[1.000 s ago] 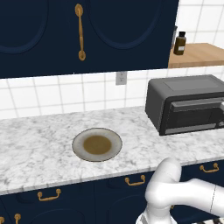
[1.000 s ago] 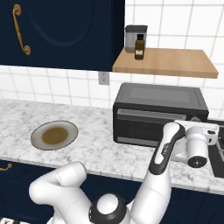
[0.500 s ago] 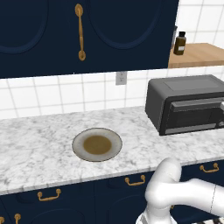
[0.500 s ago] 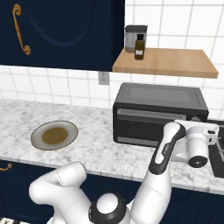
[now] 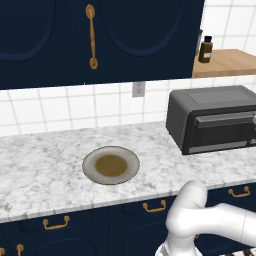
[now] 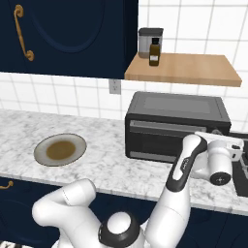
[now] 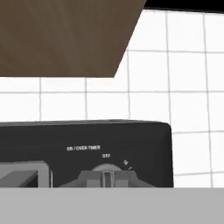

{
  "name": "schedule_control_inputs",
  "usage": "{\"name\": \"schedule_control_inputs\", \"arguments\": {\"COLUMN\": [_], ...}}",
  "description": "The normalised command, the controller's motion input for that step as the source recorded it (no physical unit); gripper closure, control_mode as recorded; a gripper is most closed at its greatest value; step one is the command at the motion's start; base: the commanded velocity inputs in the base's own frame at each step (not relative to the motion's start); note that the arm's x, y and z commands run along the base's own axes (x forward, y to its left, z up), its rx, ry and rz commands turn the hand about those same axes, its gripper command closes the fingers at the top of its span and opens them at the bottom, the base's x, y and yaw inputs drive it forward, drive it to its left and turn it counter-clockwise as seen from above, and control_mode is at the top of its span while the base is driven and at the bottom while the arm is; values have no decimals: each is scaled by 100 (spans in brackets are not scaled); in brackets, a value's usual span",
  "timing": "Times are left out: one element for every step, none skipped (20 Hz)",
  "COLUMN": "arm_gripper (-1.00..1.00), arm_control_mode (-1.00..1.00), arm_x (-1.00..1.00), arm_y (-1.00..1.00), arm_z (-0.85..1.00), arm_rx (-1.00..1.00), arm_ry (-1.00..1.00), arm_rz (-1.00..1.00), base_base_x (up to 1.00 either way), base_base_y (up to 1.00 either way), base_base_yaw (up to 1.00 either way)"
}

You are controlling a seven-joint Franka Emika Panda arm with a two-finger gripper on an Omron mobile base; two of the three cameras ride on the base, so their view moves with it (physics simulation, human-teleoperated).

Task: Pick up the kebab skewer and baguette bread, and place them inside the toaster oven. Close the toaster oven door and start by setting the timer.

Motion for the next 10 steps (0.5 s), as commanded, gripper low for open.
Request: {"name": "schedule_control_inputs", "arguments": {"arm_gripper": [100,100,100,100,100,100,100,100,100,100], "arm_control_mode": [-100,-100,-100,-100,-100,-100,-100,-100,-100,-100], "arm_x": [11,11,11,11,8,3,7,7,7,13], "arm_y": [1,2,6,13,15,24,25,24,23,26], "arm_z": [-1,-1,-9,-10,-14,-16,-15,-12,-9,-11], "arm_rx": [13,13,15,14,14,13,14,14,15,16], "arm_ry": [0,0,0,0,0,0,0,0,0,0], "arm_rz": [-3,-3,-4,-4,-3,-4,-5,-5,-5,-7], "base_base_x": [0,0,0,0,0,0,0,0,0,0], "base_base_y": [0,0,0,0,0,0,0,0,0,0], "base_base_yaw": [0,0,0,0,0,0,0,0,0,0]}}
